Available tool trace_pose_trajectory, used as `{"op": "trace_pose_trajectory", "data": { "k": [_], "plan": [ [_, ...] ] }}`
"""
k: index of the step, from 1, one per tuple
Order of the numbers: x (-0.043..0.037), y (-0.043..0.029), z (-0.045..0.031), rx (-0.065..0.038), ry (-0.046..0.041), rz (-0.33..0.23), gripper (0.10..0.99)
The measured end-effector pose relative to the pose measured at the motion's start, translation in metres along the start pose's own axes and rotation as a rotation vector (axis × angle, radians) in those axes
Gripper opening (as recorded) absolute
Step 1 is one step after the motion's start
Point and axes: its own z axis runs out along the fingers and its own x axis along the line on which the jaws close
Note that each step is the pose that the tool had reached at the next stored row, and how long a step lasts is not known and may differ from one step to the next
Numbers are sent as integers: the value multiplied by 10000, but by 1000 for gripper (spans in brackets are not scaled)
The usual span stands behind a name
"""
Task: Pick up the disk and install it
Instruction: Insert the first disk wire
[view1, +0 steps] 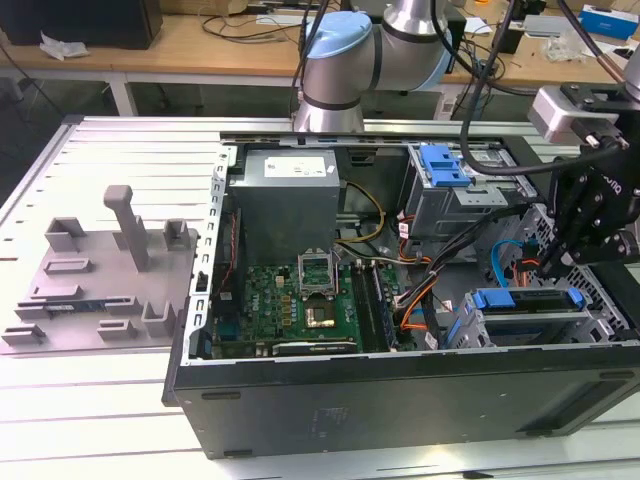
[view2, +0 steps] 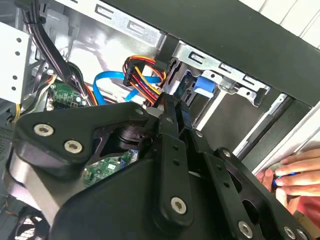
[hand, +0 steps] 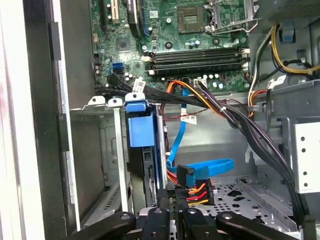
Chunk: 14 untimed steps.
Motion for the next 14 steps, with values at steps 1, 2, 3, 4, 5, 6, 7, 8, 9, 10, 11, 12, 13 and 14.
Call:
{"op": "trace_pose_trajectory", "data": {
  "k": [1, 2, 3, 4, 5, 6, 7, 8, 9, 10, 11, 12, 13, 14],
  "plan": [
    [0, 0, 0, 2, 1, -95, 169],
    [0, 0, 0, 4, 6, -151, 169],
    [0, 0, 0, 2, 9, -153, 169],
    [0, -1, 0, 2, 10, -154, 169],
    [-1, -4, 1, -1, 20, -157, 169],
    [-3, -12, 0, -20, 56, -157, 169],
    [-3, -29, 0, -55, 107, -156, 169],
    [-5, -37, 0, -99, 156, -158, 169],
    [-4, -40, -1, -127, 197, -161, 169],
    [-4, -40, 0, -128, 209, -160, 169],
    [-4, -40, 0, -127, 227, -163, 169],
    [-4, -40, 0, -126, 240, -165, 169],
    [-4, -40, 0, -126, 243, -166, 169],
    [-4, -40, -1, -126, 244, -166, 169]
  ]
}}
